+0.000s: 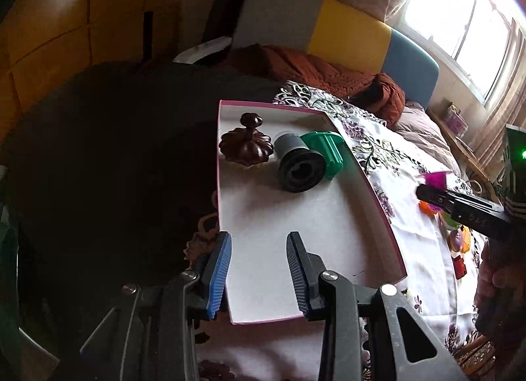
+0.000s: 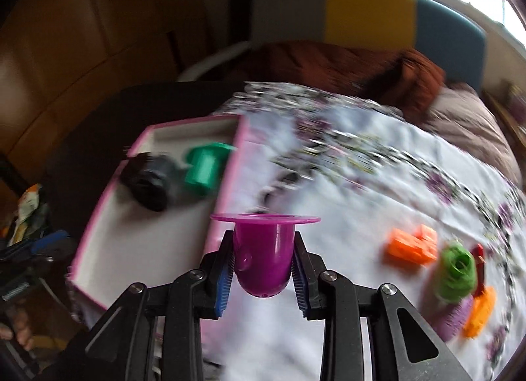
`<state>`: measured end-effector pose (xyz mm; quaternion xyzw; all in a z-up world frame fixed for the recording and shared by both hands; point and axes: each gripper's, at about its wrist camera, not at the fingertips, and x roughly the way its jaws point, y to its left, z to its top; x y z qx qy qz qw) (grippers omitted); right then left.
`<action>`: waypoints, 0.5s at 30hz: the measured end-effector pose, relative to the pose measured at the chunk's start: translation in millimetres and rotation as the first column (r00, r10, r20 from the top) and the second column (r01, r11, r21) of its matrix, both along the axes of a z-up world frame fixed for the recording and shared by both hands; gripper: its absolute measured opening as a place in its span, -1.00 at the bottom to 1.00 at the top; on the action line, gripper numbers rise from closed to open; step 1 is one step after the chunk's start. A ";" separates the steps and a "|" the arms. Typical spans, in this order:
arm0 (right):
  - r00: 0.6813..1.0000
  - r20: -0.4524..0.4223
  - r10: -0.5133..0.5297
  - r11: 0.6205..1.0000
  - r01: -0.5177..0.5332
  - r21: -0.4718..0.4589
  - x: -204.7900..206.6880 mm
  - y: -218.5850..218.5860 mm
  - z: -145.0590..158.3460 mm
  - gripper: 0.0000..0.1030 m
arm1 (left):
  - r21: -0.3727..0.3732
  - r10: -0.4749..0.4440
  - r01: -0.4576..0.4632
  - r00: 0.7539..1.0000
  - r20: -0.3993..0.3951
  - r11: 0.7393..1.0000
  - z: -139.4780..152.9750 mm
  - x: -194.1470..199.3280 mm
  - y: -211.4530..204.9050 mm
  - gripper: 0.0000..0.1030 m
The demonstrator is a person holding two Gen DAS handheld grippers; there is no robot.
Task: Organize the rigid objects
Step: 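Carry the magenta funnel cup into the tray with the right gripper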
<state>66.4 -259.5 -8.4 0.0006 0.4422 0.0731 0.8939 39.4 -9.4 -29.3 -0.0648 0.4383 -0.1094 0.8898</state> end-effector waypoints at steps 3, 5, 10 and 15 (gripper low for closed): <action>0.998 0.004 0.058 0.998 -0.058 -0.002 5.9 26.4 1.2 -0.38 | -0.002 0.009 -0.009 1.000 -0.001 1.000 -0.6 0.9 4.2 -0.33; 0.996 -0.008 0.090 0.996 -0.090 0.002 11.0 42.6 -2.1 -0.38 | -0.003 0.015 -0.015 1.000 -0.004 1.000 -1.8 1.3 6.5 -0.33; 0.989 -0.044 0.141 0.990 -0.141 -0.006 18.1 68.7 -14.9 -0.38 | -0.008 0.035 -0.035 0.999 -0.014 0.999 -5.3 2.8 13.7 -0.33; 0.982 -0.086 0.166 0.986 -0.169 -0.018 30.7 83.0 -30.9 -0.38 | -0.007 0.039 -0.039 0.999 -0.017 0.999 -7.1 4.0 14.5 -0.33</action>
